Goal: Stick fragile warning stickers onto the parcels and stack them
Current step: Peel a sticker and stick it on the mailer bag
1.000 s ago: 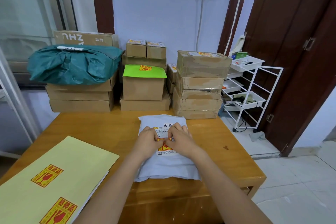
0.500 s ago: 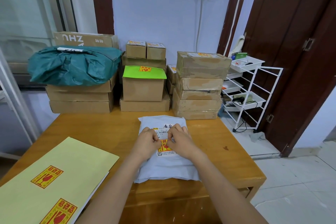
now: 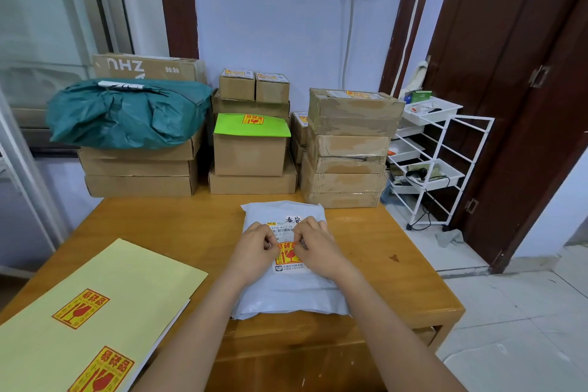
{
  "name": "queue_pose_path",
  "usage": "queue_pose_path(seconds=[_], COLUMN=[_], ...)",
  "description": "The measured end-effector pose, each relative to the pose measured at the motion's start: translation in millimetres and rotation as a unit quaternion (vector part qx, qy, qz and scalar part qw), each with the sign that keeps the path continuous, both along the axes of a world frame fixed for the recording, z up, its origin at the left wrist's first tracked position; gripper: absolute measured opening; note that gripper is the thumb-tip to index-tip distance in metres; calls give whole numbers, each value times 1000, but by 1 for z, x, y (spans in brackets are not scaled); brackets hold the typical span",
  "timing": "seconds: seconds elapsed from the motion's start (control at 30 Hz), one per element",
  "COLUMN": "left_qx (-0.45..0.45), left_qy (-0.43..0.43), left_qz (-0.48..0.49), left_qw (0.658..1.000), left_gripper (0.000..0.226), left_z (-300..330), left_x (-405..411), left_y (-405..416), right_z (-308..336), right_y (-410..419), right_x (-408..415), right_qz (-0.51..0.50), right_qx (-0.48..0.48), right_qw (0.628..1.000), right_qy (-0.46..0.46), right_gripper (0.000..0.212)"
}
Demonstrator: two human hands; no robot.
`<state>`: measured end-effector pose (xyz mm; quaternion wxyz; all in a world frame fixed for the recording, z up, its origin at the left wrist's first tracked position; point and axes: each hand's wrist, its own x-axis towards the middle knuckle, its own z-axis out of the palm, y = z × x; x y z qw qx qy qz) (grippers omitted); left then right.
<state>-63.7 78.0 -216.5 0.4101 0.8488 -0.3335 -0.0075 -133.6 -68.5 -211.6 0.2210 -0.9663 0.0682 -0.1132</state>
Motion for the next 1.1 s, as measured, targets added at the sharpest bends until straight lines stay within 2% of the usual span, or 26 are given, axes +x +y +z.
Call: queue_pose_path(seconds=[0.53, 0.67, 0.9, 1.1], left_qx=[-17, -16, -11, -19], left_qy=[19, 12, 5, 2], left_qz=[7, 19, 30, 35], left_qw=[1000, 1000, 999, 999], left_gripper=[27, 30, 32, 28], left_z=[2, 1, 3, 2], left_x=[-2, -3, -4, -4], left_y=[0, -3, -4, -2], right_z=[1, -3, -1, 1], right_y=[-3, -2, -1, -2], right_x=[0, 2, 2, 1], right_qz=[-6, -13, -11, -28], right_qx=[36, 28, 13, 56], right_qw=[999, 999, 1000, 998], right_qy=[-8, -10, -6, -11], right_gripper=[8, 17, 7, 10])
